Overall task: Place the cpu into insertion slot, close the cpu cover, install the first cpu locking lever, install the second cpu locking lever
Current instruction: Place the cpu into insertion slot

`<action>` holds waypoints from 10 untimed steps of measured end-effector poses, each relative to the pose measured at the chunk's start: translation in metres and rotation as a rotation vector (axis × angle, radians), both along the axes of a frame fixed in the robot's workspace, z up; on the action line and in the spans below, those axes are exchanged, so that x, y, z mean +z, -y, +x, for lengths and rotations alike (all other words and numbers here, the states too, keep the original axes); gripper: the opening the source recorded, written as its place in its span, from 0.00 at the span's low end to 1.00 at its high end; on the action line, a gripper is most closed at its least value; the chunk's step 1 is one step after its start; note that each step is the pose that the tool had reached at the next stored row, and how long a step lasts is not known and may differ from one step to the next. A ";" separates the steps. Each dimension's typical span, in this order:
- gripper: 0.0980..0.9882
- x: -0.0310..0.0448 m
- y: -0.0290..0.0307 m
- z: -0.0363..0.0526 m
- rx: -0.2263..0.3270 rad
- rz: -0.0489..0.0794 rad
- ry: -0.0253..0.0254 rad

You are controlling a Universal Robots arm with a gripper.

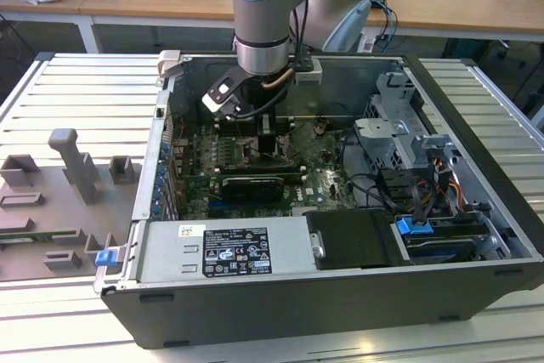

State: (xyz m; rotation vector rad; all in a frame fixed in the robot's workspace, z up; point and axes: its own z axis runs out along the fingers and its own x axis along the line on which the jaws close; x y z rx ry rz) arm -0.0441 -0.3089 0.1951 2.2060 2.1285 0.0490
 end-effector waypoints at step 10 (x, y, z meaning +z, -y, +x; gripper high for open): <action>0.58 0.0030 -0.0001 0.0000 0.000 0.000 0.0003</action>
